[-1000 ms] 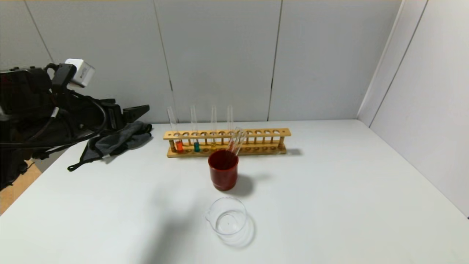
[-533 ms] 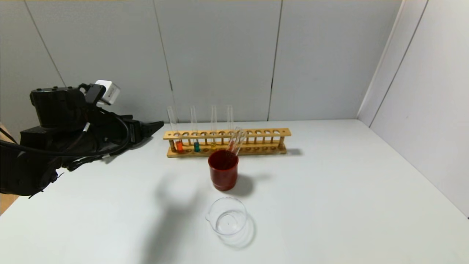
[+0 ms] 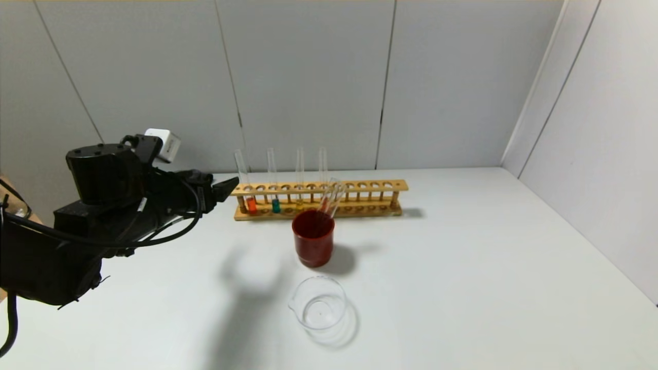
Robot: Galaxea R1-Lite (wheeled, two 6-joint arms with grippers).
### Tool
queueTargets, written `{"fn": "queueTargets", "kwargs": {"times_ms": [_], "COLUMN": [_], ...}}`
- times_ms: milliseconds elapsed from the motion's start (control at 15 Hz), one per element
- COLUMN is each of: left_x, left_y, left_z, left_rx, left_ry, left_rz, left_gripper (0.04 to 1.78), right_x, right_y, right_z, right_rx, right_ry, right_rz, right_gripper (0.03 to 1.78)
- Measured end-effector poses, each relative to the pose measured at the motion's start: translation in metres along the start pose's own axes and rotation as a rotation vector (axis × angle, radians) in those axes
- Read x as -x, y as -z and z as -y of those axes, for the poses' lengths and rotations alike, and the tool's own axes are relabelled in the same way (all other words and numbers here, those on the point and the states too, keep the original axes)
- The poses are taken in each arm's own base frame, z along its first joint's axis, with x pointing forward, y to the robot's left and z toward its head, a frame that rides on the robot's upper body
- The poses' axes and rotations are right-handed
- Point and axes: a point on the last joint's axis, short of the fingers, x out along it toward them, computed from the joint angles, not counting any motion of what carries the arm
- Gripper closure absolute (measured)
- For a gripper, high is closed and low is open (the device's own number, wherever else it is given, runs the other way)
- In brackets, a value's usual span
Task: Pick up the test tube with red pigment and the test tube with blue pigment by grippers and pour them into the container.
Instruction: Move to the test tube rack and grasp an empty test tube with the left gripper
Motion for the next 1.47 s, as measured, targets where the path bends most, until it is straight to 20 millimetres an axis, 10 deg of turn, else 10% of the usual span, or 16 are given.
{"fn": "queueTargets", "kwargs": {"times_ms": [1467], "left_x": [-0.028], "left_y": [-0.007], "left_z": [-0.069], "left_rx": [0.012], "left_ry": [0.619], "left_rz": [-0.015], "left_gripper": [0.07], "right_x": [0.0], "right_y": [0.0], "right_z": [0.0], "right_rx": [0.0], "right_ry": [0.0], "right_rz": [0.0], "right_gripper": [0.11]}}
